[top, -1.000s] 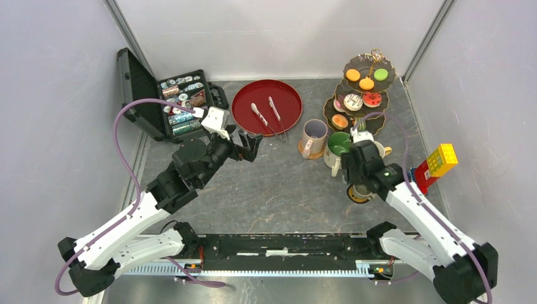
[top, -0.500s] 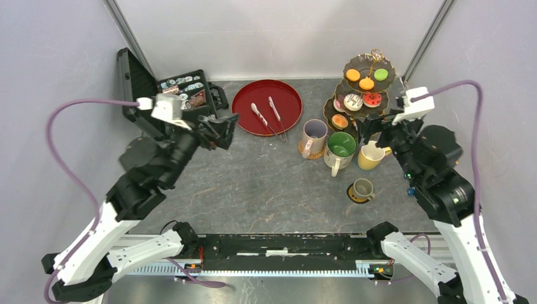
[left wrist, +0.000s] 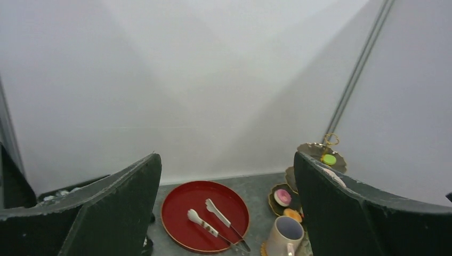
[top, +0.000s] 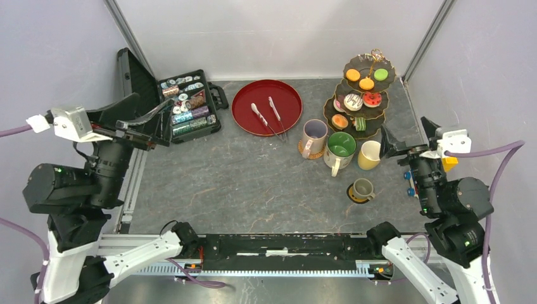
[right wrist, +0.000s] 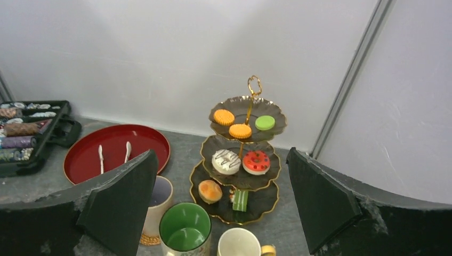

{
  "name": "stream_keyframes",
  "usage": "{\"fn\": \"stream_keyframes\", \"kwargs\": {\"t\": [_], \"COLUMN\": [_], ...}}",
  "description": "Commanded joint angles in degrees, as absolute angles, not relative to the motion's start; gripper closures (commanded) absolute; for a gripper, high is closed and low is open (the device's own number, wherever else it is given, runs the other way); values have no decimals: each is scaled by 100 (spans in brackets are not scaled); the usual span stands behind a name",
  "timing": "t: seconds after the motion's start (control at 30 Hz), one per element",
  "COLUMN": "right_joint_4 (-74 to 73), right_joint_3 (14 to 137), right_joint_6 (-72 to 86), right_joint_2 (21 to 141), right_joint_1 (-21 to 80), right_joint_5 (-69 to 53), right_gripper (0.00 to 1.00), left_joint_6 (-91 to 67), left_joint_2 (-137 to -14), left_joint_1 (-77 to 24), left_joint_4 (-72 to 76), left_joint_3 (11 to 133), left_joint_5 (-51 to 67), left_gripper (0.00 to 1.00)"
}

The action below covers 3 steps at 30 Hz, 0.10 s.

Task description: Serve the afternoon tea

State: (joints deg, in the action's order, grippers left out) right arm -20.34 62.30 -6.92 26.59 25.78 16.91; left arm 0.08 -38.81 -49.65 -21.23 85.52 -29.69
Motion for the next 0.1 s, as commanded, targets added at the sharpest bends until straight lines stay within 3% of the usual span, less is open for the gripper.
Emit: {"fn": "stream_keyframes", "kwargs": {"t": [0.0, 0.07], "right_joint_4": [-1409, -1330], "right_joint_3": [5877, 5837], "right_joint_6": [-976, -1047], "right_joint_2": [2399, 2349], "right_joint_1": [2602, 2599], "right_joint_5": [1831, 1705], "right_gripper": [2, 2], "left_joint_6": [743, 824], "left_joint_2": [-3865, -3846], "left_joint_1": [-4992, -4992], "left_joint_4": [-2283, -2267], "left_joint_3": [8727, 8721], "left_joint_5": [-3263, -3311], "left_gripper": [0, 0]}}
